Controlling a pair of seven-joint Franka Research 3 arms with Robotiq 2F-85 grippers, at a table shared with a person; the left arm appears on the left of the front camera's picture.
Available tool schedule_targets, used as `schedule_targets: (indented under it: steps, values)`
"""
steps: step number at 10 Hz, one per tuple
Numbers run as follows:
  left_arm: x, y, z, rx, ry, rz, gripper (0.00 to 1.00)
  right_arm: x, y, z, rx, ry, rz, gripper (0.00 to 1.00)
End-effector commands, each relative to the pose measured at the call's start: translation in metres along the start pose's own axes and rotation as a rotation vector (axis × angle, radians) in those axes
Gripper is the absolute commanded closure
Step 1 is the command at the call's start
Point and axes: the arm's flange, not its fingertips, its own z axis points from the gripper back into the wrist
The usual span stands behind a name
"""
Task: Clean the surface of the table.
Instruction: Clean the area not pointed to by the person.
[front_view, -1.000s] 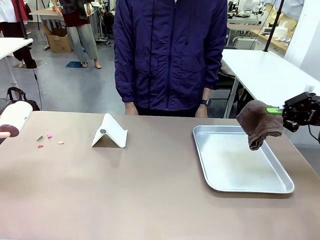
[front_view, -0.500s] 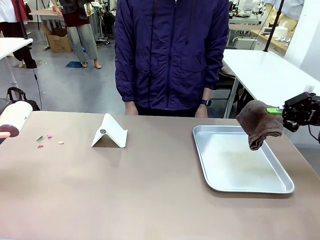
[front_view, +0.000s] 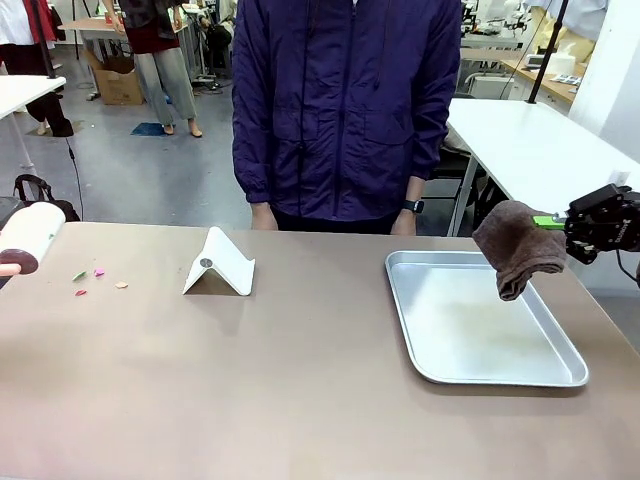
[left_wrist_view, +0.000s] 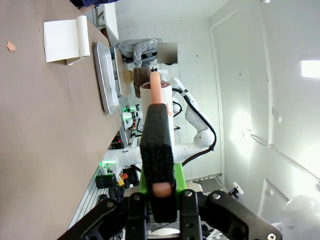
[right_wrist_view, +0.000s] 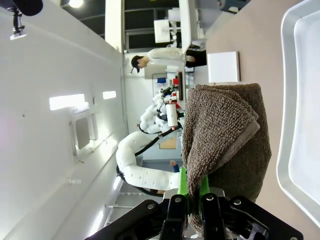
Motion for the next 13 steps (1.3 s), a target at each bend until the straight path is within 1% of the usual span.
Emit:
schedule_targets:
  steps: [1, 4, 5, 6, 7, 9, 10, 11, 12, 13]
  values:
    - [-0.003, -0.002, 0.003, -0.011, 0.004, -0.022, 0.97, -0.003, 0.003, -0.001, -0.001, -0.003, 0.005, 0.92]
    - [-0.003, -0.002, 0.003, -0.011, 0.004, -0.022, 0.97, -0.003, 0.003, -0.001, -0.001, -0.003, 0.005, 0.92]
    - [0.000, 0.000, 0.000, 0.000, 0.000, 0.000, 0.78, -0.003, 0.003, -0.001, -0.001, -0.003, 0.005, 0.92]
    - [0.009, 0.000, -0.001, 0.094, 0.016, 0.000, 0.78, -0.003, 0.003, -0.001, -0.001, -0.003, 0.005, 0.92]
    - [0.018, 0.002, 0.007, 0.207, -0.045, -0.014, 0.78, -0.003, 0.003, -0.001, -0.001, -0.003, 0.005, 0.92]
    - [0.035, 0.006, 0.029, 0.331, -0.175, 0.004, 0.78, -0.003, 0.003, -0.001, -0.001, -0.003, 0.005, 0.92]
    - [0.043, 0.007, 0.040, 0.358, -0.253, 0.013, 0.78, -0.003, 0.003, -0.001, -0.001, -0.003, 0.005, 0.92]
    - [0.053, 0.011, 0.050, 0.394, -0.300, 0.043, 0.78, -0.003, 0.003, -0.001, -0.001, -0.003, 0.005, 0.92]
    - [0.064, 0.020, 0.058, 0.455, -0.359, 0.068, 0.78, -0.003, 0.003, -0.001, -0.001, -0.003, 0.005, 0.92]
    - [0.071, 0.030, 0.062, 0.484, -0.344, 0.091, 0.78, -0.003, 0.003, -0.001, -0.001, -0.003, 0.005, 0.92]
